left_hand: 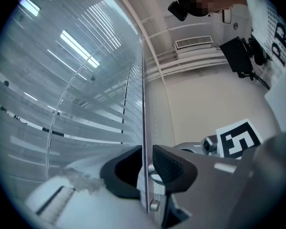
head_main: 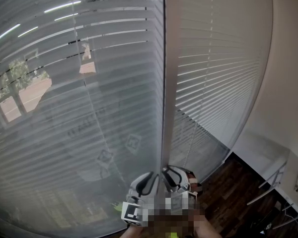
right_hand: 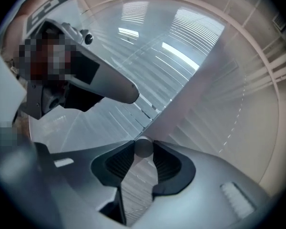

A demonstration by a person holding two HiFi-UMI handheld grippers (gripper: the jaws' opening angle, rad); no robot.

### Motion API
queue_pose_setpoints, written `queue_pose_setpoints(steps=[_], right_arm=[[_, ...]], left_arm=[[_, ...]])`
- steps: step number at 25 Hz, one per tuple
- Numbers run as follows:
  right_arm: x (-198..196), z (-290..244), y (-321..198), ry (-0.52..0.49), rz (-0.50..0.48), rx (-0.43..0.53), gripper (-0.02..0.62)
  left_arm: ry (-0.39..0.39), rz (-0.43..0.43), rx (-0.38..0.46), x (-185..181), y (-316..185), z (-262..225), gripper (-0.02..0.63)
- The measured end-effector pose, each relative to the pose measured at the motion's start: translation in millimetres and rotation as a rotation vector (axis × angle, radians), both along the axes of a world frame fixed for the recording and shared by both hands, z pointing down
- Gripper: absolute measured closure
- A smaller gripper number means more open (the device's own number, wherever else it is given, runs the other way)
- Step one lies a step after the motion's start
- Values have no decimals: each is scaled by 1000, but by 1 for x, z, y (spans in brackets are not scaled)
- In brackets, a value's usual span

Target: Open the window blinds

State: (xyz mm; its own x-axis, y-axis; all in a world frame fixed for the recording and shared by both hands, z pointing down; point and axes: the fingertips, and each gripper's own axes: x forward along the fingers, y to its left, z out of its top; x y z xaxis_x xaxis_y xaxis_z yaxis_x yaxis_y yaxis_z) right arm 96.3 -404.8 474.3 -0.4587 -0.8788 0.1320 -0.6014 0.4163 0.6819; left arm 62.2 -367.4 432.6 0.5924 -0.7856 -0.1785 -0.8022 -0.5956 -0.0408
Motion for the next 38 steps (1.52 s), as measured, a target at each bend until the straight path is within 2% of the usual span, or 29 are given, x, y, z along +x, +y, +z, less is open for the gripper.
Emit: queue_pose_setpoints(steps=[11,22,32,38], right_arm=[[2,0,-1,-153,1,-76,466],[5,-2,-3,-420,-14,-193,466],[6,-1,-4,-466,-10,-222,466],[6,-2,-6,-539,-4,-256,465]], left_arm=[[1,-19,-15,-2,0,-7,529],[9,1,-10,-1,1,-6,529],[24,4,-16,-2,1,-8,529],[23,6,-15,-3,1,-7,529]])
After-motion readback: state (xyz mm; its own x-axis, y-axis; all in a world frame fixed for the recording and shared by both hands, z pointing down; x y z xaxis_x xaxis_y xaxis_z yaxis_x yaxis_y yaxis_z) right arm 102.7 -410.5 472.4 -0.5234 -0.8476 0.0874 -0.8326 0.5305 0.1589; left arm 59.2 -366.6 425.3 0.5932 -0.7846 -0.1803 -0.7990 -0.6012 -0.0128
